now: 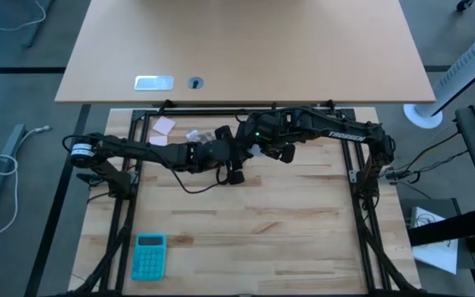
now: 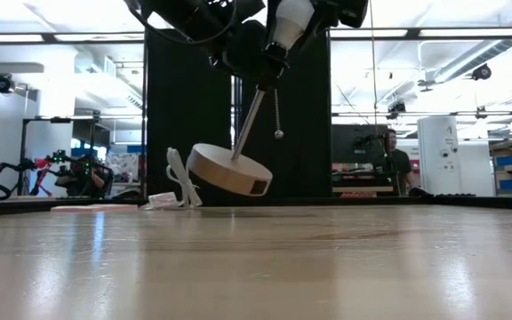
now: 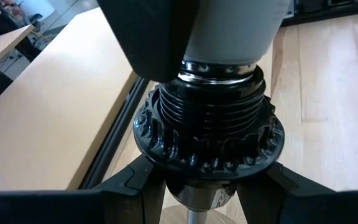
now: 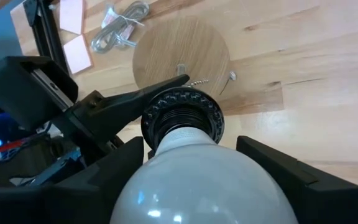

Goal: Screw lightbulb
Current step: Insert the lightbulb into the lamp

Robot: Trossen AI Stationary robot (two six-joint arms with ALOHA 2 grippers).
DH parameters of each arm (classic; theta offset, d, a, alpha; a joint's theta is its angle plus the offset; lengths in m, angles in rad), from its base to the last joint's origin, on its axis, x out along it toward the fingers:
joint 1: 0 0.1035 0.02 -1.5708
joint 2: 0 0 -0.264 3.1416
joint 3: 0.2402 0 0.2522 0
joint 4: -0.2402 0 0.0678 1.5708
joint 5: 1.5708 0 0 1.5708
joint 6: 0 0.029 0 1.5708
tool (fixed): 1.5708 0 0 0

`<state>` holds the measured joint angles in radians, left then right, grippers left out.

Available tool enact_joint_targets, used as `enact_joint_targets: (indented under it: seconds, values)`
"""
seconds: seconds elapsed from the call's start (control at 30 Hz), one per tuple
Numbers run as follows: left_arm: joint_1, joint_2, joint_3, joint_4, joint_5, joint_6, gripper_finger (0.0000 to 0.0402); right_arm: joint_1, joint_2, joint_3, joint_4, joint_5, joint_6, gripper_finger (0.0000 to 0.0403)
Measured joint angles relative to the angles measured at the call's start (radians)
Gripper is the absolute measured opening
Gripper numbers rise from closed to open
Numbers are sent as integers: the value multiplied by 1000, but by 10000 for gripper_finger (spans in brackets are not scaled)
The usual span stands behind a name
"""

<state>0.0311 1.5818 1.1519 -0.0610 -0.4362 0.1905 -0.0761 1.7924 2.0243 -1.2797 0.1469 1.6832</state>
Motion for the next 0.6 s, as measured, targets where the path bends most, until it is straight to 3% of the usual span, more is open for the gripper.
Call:
enact_joint_targets:
  seconds: [0.27, 0.6]
  values:
    - [-1, 2, -1, -1, 0, 1, 154, 0, -3, 0, -13, -7, 10, 313]
    - [-5, 3, -2, 0, 1, 2, 154, 2, -4, 11, -25, -17, 6, 334]
